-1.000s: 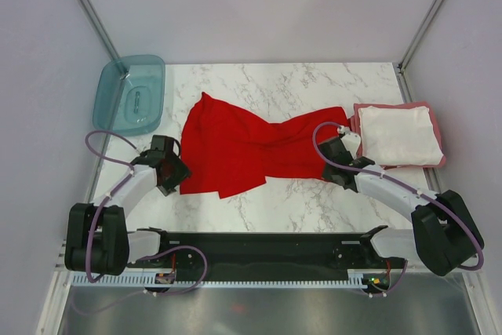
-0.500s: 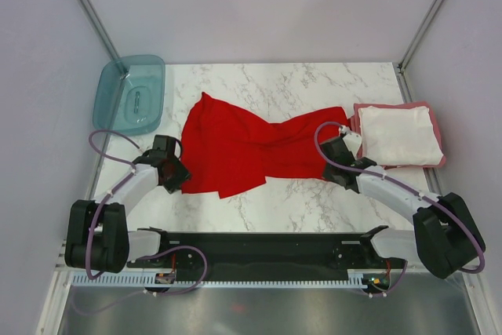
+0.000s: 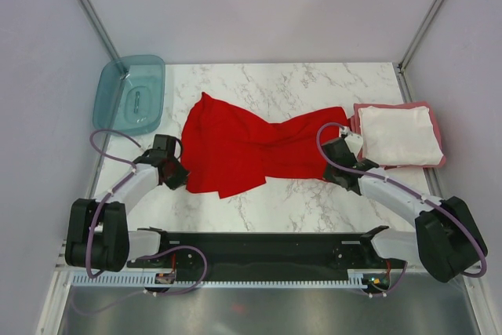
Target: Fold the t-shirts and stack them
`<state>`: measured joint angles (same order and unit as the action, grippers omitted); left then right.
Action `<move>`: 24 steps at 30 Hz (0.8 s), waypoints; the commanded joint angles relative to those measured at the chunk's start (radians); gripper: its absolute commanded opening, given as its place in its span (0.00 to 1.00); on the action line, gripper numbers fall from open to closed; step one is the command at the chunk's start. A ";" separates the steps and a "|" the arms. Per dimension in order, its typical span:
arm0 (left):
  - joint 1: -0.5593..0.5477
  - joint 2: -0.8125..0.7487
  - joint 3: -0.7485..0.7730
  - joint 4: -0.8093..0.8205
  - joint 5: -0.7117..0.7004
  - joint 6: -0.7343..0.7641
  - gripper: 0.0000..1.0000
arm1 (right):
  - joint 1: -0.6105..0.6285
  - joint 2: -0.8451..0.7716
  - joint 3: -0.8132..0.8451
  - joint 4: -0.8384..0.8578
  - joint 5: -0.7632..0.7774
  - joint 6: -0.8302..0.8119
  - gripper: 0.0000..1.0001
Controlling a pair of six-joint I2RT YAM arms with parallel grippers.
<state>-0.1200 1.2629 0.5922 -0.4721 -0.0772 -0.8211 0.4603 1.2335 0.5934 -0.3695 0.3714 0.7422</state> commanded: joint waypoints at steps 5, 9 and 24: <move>-0.003 -0.037 0.001 0.009 -0.010 0.005 0.02 | -0.006 -0.048 -0.001 0.029 -0.003 -0.033 0.00; -0.003 -0.080 0.026 -0.005 0.005 0.022 0.02 | -0.011 -0.054 0.016 0.037 -0.003 -0.049 0.00; -0.001 -0.119 0.479 -0.192 0.074 -0.070 0.02 | -0.133 -0.040 0.305 -0.048 -0.120 -0.038 0.00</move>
<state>-0.1204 1.1389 0.9413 -0.6121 -0.0212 -0.8433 0.3626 1.1973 0.7696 -0.4011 0.2981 0.7059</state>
